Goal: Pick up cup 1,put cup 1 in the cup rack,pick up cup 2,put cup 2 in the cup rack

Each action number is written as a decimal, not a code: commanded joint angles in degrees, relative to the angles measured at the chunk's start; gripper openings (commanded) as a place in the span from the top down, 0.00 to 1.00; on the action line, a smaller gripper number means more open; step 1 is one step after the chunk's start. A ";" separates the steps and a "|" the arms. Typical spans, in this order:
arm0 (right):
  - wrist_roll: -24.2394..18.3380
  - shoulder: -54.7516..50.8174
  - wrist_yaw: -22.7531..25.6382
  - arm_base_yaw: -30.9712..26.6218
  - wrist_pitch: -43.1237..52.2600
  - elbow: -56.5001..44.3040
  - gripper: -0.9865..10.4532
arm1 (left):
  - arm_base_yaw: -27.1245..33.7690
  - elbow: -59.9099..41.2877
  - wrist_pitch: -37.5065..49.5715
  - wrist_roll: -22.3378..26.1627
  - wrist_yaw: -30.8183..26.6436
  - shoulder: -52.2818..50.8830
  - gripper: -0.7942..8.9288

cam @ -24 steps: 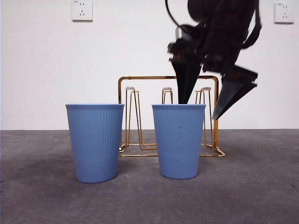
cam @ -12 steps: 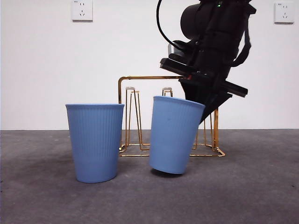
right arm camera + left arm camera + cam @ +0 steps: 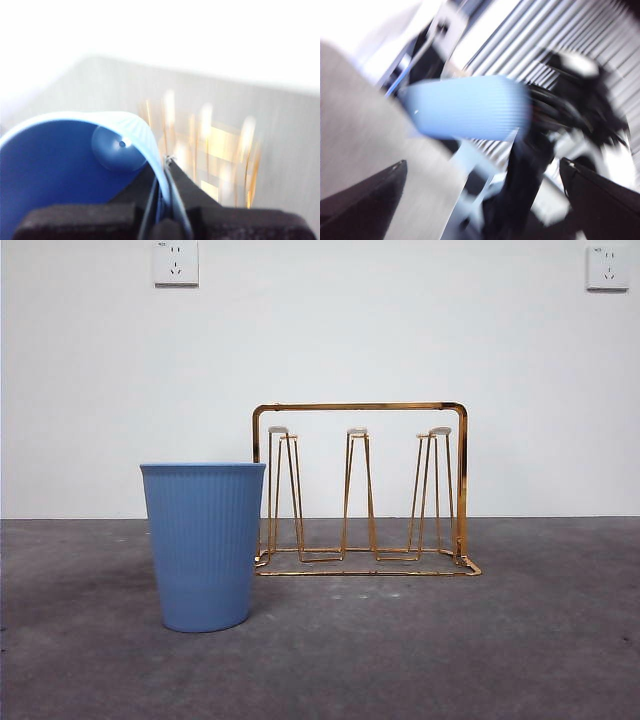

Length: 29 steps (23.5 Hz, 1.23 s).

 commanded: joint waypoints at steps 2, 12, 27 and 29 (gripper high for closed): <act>0.07 -6.32 2.47 0.11 5.57 0.02 0.93 | -6.71 0.20 17.00 -13.18 -8.74 6.32 0.28; -0.90 -6.45 1.68 0.15 13.33 0.00 0.93 | -18.14 0.22 49.48 -27.58 -26.86 20.74 0.28; -2.54 2.38 1.60 8.46 14.97 0.00 0.93 | -19.80 1.38 53.64 -27.98 -32.04 23.91 0.28; -2.62 3.04 2.86 9.14 14.97 0.00 0.93 | -19.76 1.38 53.64 -27.98 -32.02 23.91 0.28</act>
